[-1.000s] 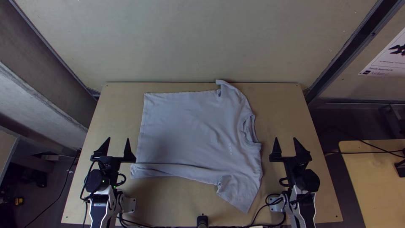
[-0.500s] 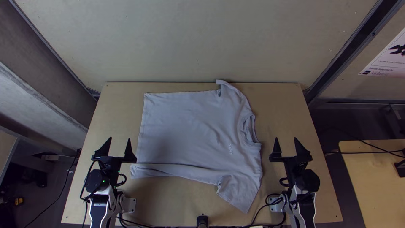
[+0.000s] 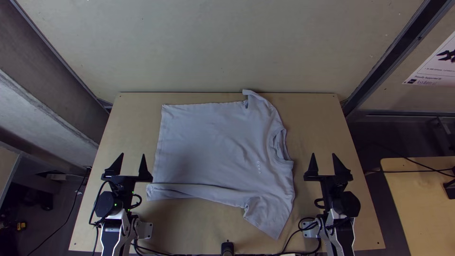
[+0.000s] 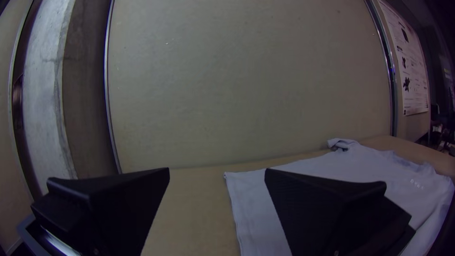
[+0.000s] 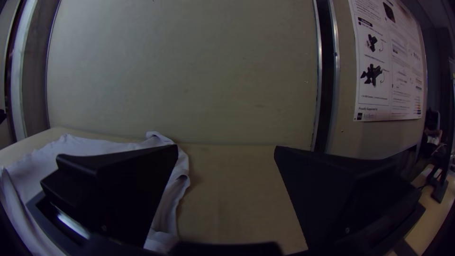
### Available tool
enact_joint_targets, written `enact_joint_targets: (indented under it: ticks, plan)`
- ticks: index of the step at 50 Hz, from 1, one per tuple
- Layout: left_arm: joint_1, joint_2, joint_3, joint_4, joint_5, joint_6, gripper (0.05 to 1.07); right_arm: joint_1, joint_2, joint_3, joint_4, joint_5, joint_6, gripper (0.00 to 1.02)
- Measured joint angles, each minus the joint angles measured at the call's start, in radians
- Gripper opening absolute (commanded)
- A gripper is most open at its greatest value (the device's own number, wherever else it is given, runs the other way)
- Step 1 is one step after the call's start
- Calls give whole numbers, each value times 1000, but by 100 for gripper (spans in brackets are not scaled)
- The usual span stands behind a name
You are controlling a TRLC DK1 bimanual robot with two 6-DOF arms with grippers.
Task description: Fold the t-shirt
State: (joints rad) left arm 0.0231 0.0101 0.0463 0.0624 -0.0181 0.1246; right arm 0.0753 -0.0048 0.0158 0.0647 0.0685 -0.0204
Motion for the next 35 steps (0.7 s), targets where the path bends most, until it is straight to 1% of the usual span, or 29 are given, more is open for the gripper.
enact_joint_targets:
  ticks: [7, 10, 18, 28, 35]
  plan:
    - [0, 4, 11, -2, -1, 25, 102, -12, 8, 21, -2, 21, -42, 93]
    - [1, 22, 32, 0, -1, 34, 102, -24, 21, 47, -2, 22, -61, 93]
    - [7, 106, 122, 1, -1, 46, 102, -37, 86, 133, -5, 22, -85, 96]
    - [7, 180, 229, -40, -1, 62, 102, -16, 265, 283, -45, 21, -86, 98]
    - [7, 359, 413, -154, 3, 81, 102, 3, 469, 490, -154, 22, -76, 98]
